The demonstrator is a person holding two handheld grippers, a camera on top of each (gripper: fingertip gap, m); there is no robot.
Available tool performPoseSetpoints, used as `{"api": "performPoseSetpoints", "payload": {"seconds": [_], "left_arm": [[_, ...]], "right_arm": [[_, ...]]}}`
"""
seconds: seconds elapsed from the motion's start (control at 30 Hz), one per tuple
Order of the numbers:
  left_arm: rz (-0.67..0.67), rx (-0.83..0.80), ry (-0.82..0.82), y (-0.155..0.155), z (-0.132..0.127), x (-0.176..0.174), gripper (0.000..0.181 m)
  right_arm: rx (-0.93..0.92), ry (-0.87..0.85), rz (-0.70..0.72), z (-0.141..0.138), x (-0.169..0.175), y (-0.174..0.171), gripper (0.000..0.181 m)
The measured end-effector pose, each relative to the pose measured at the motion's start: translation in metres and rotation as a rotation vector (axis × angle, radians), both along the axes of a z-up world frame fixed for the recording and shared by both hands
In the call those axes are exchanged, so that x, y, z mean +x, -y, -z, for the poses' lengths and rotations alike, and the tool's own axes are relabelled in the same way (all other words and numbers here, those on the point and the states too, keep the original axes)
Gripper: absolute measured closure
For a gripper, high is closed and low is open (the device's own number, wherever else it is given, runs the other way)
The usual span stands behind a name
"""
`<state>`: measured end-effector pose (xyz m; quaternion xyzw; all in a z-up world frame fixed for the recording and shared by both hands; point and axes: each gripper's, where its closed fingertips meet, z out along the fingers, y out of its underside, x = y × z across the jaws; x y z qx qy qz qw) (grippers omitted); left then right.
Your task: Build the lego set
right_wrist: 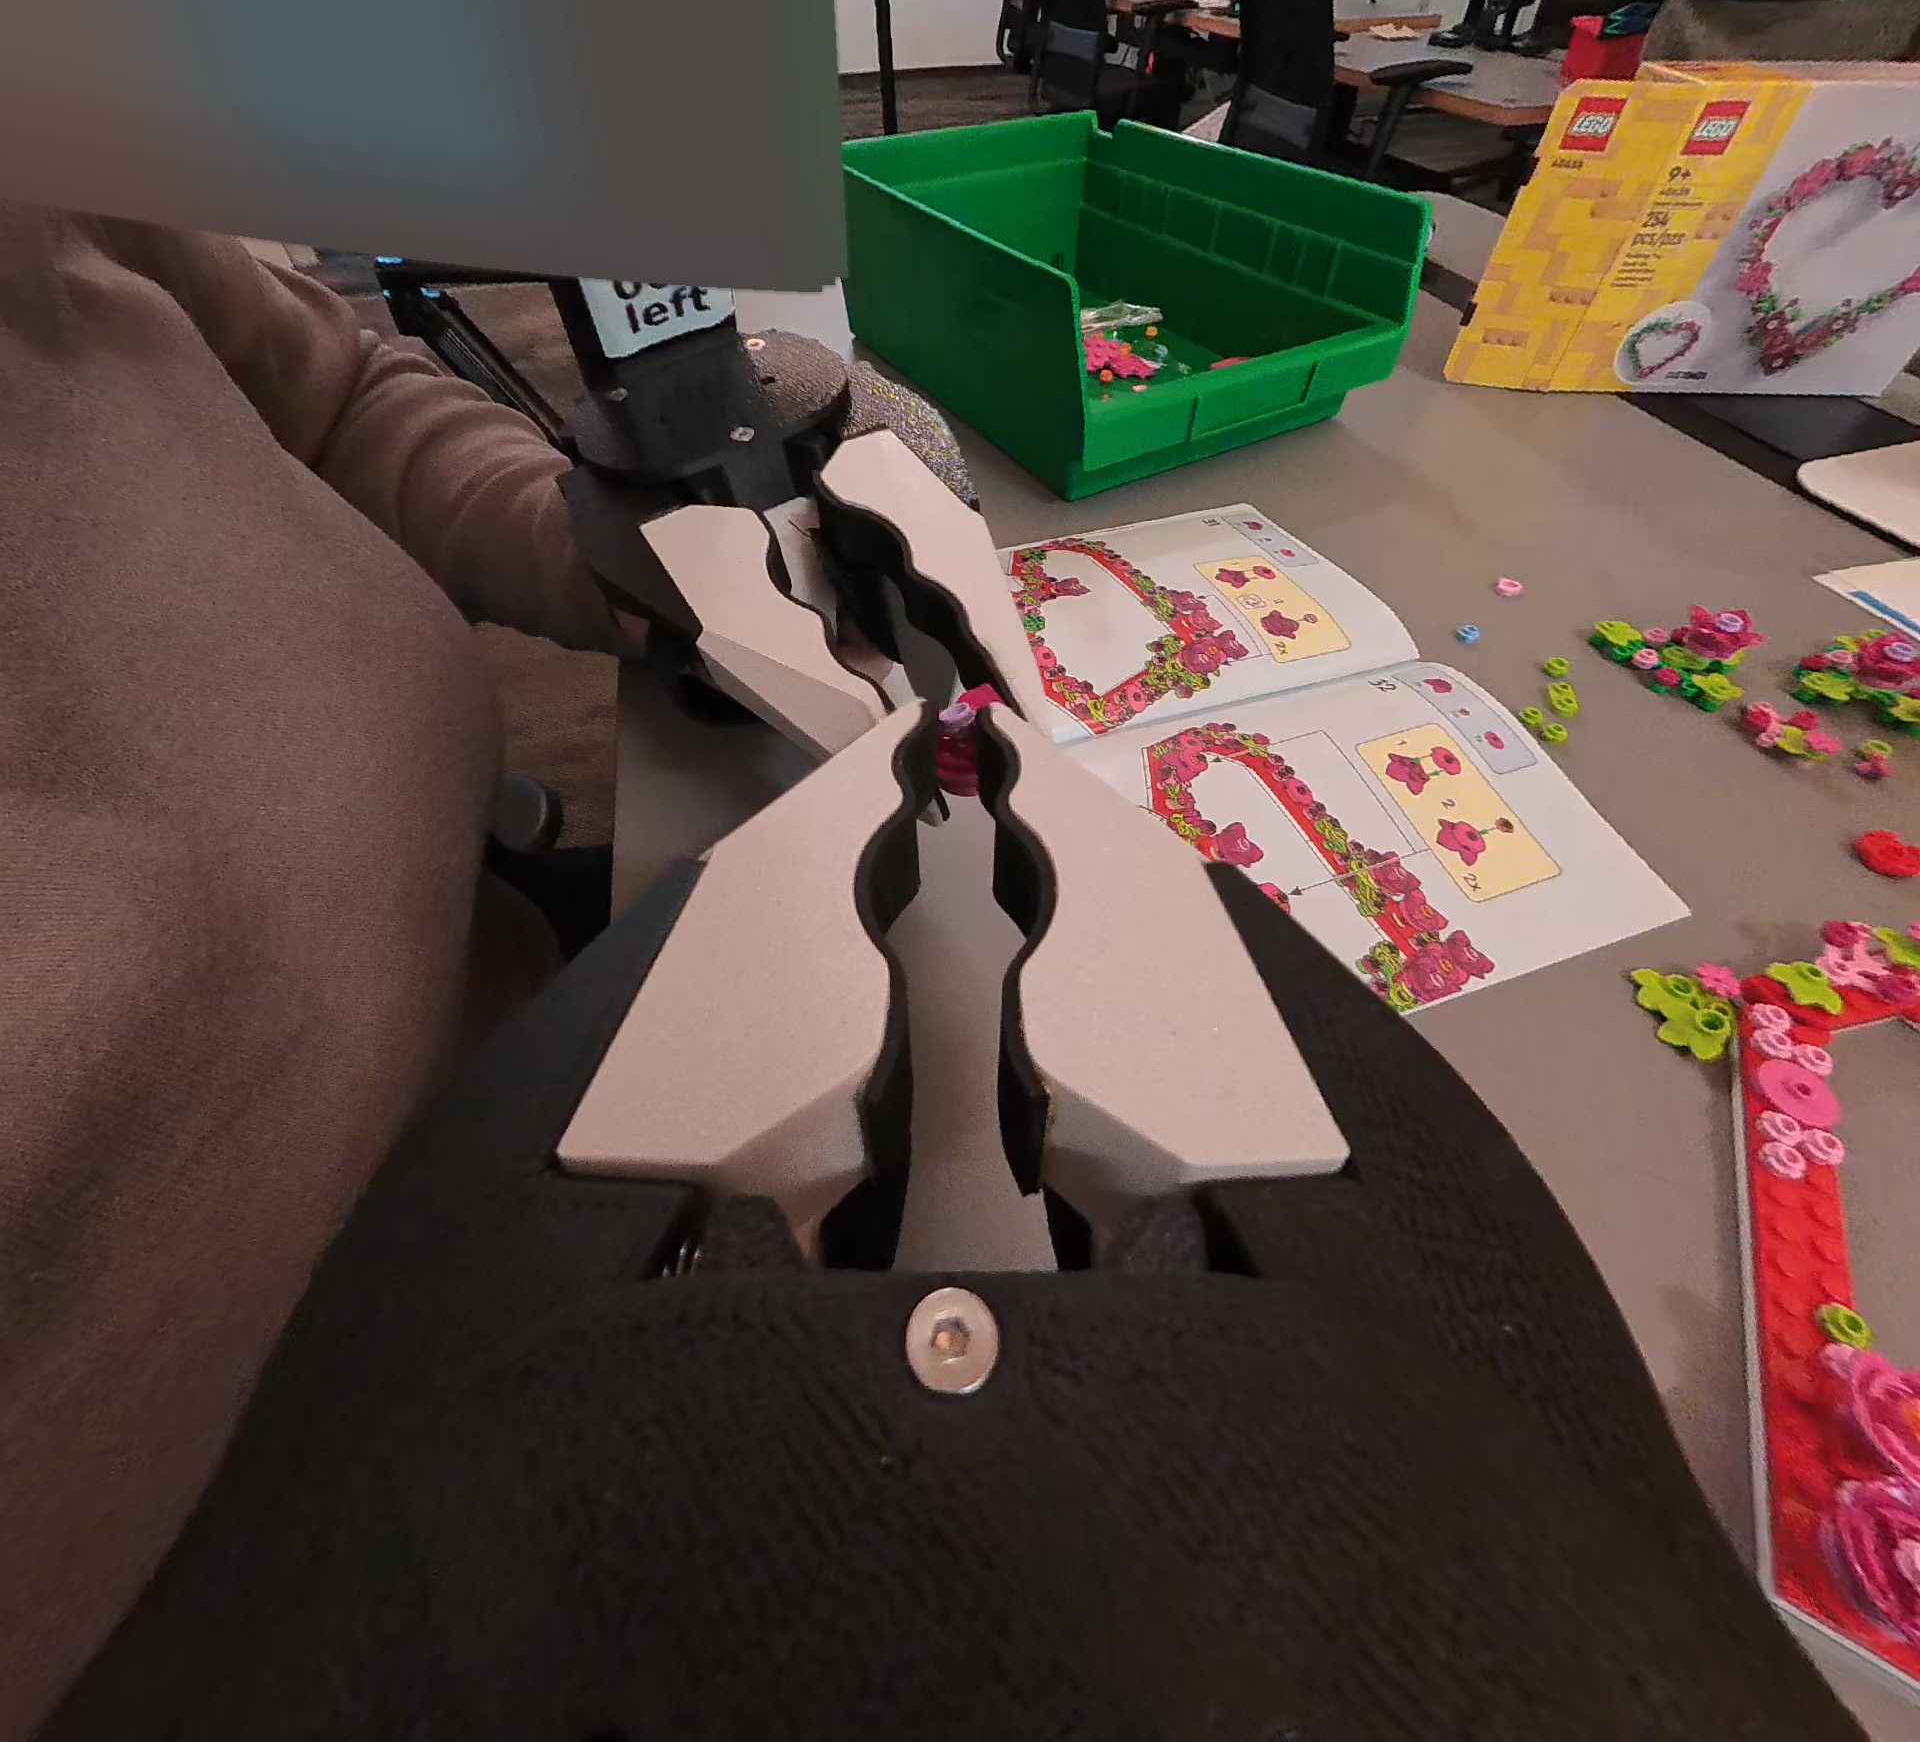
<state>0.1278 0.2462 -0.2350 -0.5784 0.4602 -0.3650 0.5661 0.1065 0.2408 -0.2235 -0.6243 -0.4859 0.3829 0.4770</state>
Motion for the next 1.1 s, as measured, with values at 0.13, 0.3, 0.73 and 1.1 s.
{"api": "performPoseSetpoints", "payload": {"seconds": [0.13, 0.3, 0.73, 1.1], "left_arm": [[0.001, -0.004, -0.004, -0.0003, 0.0014, 0.0002, 0.163], [-0.004, -0.009, -0.009, -0.0020, 0.0033, -0.0005, 0.163], [0.011, -0.023, -0.017, 0.0000, 0.0063, 0.0017, 0.163], [0.005, -0.015, -0.031, -0.0010, 0.0078, 0.0012, 0.163]], "right_arm": [[0.021, 0.018, 0.013, 0.0012, 0.0006, -0.0007, 0.175], [0.052, 0.043, 0.034, 0.0028, 0.0012, -0.0026, 0.174], [0.034, 0.052, 0.032, 0.0048, 0.0035, -0.0031, 0.169], [0.106, 0.094, 0.056, 0.0040, 0.0059, -0.0070, 0.173]]}}
